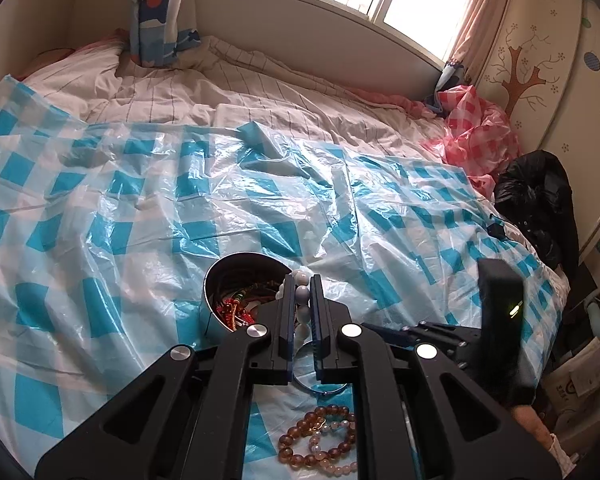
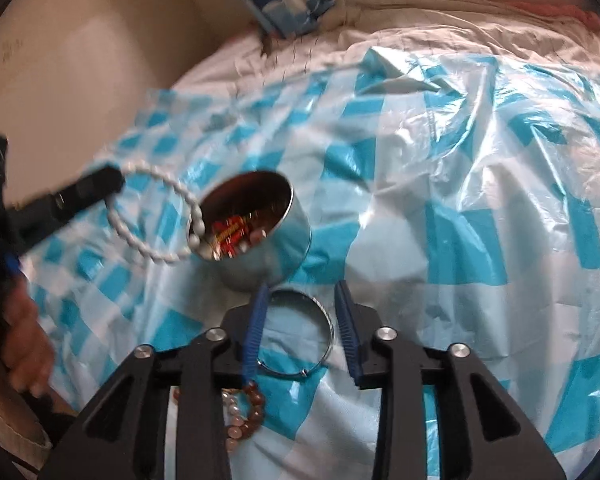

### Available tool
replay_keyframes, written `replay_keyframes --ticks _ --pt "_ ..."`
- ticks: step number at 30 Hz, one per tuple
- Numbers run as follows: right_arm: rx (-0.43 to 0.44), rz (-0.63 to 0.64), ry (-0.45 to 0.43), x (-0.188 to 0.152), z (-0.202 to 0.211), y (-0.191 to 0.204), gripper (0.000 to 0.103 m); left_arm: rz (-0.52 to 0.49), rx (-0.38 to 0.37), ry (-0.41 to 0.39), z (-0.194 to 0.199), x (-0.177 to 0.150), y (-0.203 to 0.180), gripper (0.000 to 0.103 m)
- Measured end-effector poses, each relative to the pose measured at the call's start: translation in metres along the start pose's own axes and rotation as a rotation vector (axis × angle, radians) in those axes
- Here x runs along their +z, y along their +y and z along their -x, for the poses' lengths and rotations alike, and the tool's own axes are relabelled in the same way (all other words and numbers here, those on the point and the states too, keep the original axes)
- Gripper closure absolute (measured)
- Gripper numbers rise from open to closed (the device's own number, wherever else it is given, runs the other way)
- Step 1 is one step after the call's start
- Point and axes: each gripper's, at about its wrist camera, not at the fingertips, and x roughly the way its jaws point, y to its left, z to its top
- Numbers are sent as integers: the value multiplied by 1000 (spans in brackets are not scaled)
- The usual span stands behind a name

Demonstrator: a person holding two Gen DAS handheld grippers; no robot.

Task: Organize jewelry
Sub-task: 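Carry the white bracelet to the tin with left tool while right tool carries the silver bangle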

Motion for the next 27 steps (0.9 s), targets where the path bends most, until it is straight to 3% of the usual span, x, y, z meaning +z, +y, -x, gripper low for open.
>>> replay_keyframes --ticks 5,7,8,21,27 --pt "-184 142 92 -13 -30 14 68 5 -5 -4 -2 0 0 96" --pt "-219 206 100 -17 -35 25 92 8 -7 -4 -2 0 -1 96" --pt "-210 207 96 -18 -34 26 100 8 -7 -4 -2 0 -1 96" --pt "79 -102 -142 7 27 -21 100 56 -47 -36 -7 7 3 96" --pt "90 -95 -161 15 27 -14 100 80 -61 -30 -23 10 3 96"
